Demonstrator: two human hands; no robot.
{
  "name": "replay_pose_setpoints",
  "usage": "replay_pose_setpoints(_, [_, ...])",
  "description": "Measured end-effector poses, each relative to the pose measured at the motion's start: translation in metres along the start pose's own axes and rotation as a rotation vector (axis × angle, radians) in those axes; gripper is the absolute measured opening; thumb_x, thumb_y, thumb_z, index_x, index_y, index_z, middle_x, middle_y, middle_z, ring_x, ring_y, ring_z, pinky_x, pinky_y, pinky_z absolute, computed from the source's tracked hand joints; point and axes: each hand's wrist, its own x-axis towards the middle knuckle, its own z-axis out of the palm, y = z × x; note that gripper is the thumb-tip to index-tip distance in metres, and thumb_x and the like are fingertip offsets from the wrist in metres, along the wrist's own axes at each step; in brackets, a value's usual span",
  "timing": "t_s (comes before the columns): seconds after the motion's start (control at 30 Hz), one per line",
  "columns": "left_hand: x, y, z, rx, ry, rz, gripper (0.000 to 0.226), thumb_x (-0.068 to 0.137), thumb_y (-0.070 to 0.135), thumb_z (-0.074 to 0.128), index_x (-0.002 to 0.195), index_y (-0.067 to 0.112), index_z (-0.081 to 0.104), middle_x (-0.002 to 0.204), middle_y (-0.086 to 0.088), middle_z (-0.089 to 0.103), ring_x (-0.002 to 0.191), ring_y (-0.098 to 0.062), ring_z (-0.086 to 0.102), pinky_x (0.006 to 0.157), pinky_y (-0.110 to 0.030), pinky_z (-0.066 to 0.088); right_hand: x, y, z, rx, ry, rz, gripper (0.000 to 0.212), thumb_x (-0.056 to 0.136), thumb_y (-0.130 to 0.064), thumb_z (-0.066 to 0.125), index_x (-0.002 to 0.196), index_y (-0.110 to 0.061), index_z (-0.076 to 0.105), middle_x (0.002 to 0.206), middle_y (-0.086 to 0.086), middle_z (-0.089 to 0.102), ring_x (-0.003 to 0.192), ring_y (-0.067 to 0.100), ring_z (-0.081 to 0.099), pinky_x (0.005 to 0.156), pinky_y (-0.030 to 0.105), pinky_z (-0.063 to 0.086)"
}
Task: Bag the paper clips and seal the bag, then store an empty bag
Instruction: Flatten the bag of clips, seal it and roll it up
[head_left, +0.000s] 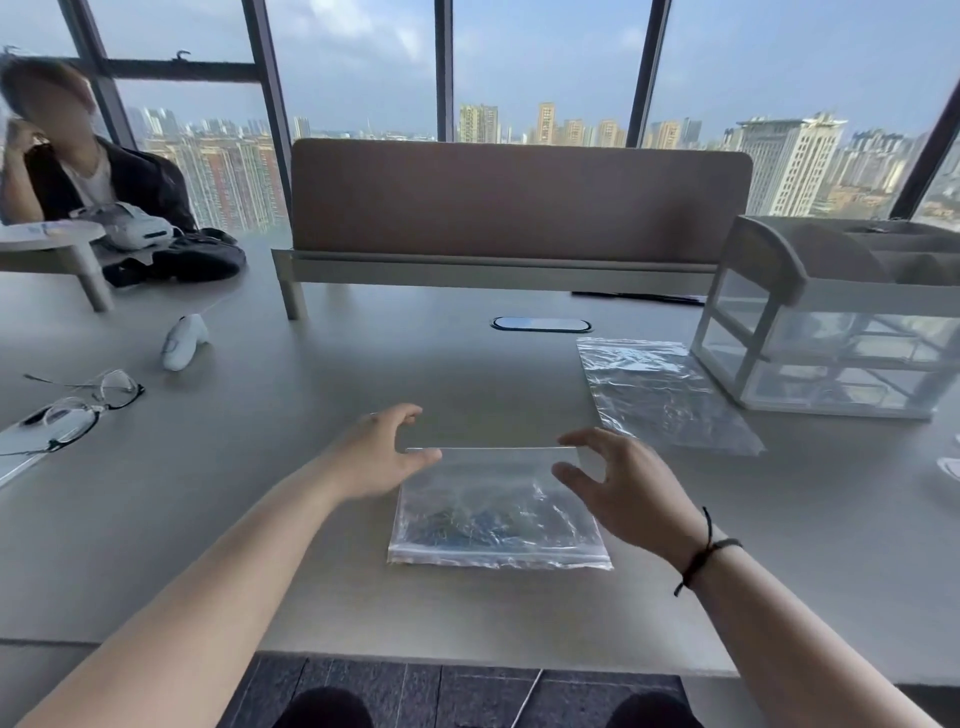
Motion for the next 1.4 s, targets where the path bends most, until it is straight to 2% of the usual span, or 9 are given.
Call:
replay_pose_setpoints(0.17, [0.03, 0.003, -0.006, 0.137, -0.173, 0.08, 0.054, 0.077, 0.034, 0.083, 0.126, 0.02, 0.064, 0.094, 0.008, 0.07, 0.086, -0.009, 0.064, 0.083, -0.024, 0.048, 0.052, -0.001, 0.027, -0.105, -0.311, 0.087, 0.081, 0.075, -0.051, 0.073, 0.145, -0.026, 0.041, 0.141, 0.003, 0.052, 0.134, 0.025, 0.044, 0.11, 0.041, 0.036])
replay_pose_setpoints(0.33, [0.03, 0.003, -0.01, 0.057, -0.156, 0.103, 0.008, 0.079, 0.022, 0.082, 0.075, 0.025, 0.076, 0.068, 0.014, 0.069, 0.06, 0.006, 0.058, 0.065, -0.015, 0.046, 0.072, 0.007, 0.027, -0.109, -0.344, 0.121, 0.071, 0.06, -0.054, 0.083, 0.121, -0.023, 0.066, 0.121, 0.004, 0.067, 0.116, 0.025, 0.059, 0.097, 0.036, 0.048])
replay_pose_setpoints(0.53, [0.02, -0.01, -0.01, -0.363, -0.083, -0.015, 0.012, 0.087, 0.02, 0.076, 0.082, 0.014, 0.067, 0.079, -0.008, 0.069, 0.046, -0.011, 0.05, 0.045, -0.021, 0.033, 0.063, 0.014, 0.015, 0.121, -0.22, 0.163, 0.014, 0.072, -0.018, 0.083, 0.075, -0.015, 0.069, 0.074, -0.002, 0.066, 0.066, 0.013, 0.056, 0.05, 0.015, 0.039])
replay_pose_setpoints(0.67, [0.004, -0.005, -0.013, -0.665, -0.166, -0.118, 0.012, 0.095, 0.016, 0.066, 0.091, 0.012, 0.055, 0.106, -0.008, 0.076, 0.051, -0.025, 0.069, 0.033, -0.019, 0.035, 0.051, 0.018, 0.014, 0.422, -0.157, 0.245, 0.029, 0.079, -0.004, 0.078, 0.064, -0.017, 0.056, 0.068, 0.006, 0.058, 0.036, 0.006, 0.048, 0.034, 0.017, 0.032])
replay_pose_setpoints(0.8, [-0.012, 0.0, -0.016, -0.819, -0.191, -0.12, 0.013, 0.095, 0.012, 0.065, 0.091, 0.011, 0.052, 0.112, -0.017, 0.073, 0.076, -0.038, 0.075, 0.05, -0.031, 0.061, 0.038, 0.011, 0.01, 0.774, -0.148, 0.356, 0.022, 0.083, 0.005, 0.071, 0.075, -0.006, 0.054, 0.07, 0.017, 0.06, 0.041, 0.02, 0.064, 0.034, 0.022, 0.043])
replay_pose_setpoints(0.9, [-0.021, -0.004, -0.01, -0.786, -0.095, -0.023, 0.01, 0.09, 0.009, 0.069, 0.085, 0.01, 0.06, 0.106, -0.033, 0.069, 0.093, -0.04, 0.074, 0.076, -0.038, 0.062, 0.029, 0.009, 0.009, 0.929, -0.13, 0.399, 0.02, 0.085, 0.008, 0.068, 0.079, -0.003, 0.052, 0.079, 0.021, 0.063, 0.059, 0.026, 0.071, 0.053, 0.032, 0.06])
replay_pose_setpoints(1.0, [-0.031, -0.013, 0.0, -0.664, -0.032, 0.134, 0.01, 0.08, 0.014, 0.077, 0.077, 0.011, 0.068, 0.095, -0.023, 0.076, 0.1, -0.024, 0.074, 0.09, -0.032, 0.056, 0.016, 0.015, 0.007, 0.945, -0.111, 0.368, 0.018, 0.081, 0.012, 0.069, 0.08, -0.001, 0.056, 0.088, 0.025, 0.067, 0.073, 0.032, 0.07, 0.065, 0.034, 0.061])
replay_pose_setpoints(1.13, [-0.04, -0.026, 0.01, -0.603, -0.039, 0.192, 0.019, 0.081, -0.001, 0.076, 0.071, 0.014, 0.069, 0.107, 0.003, 0.076, 0.101, -0.014, 0.073, 0.088, -0.018, 0.054, -0.003, 0.028, 0.009, 0.687, -0.102, 0.17, 0.03, 0.074, 0.024, 0.066, 0.068, -0.005, 0.06, 0.098, 0.013, 0.076, 0.083, 0.02, 0.074, 0.066, 0.023, 0.058])
replay_pose_setpoints(1.4, [-0.049, -0.035, 0.017, -0.444, -0.023, 0.269, 0.023, 0.079, -0.002, 0.08, 0.073, 0.019, 0.073, 0.108, 0.007, 0.074, 0.104, -0.011, 0.071, 0.094, -0.02, 0.052, -0.023, 0.028, 0.015, 0.312, -0.059, -0.043, 0.032, 0.079, 0.008, 0.06, 0.069, -0.022, 0.064, 0.102, -0.015, 0.074, 0.098, -0.003, 0.068, 0.086, 0.017, 0.052])
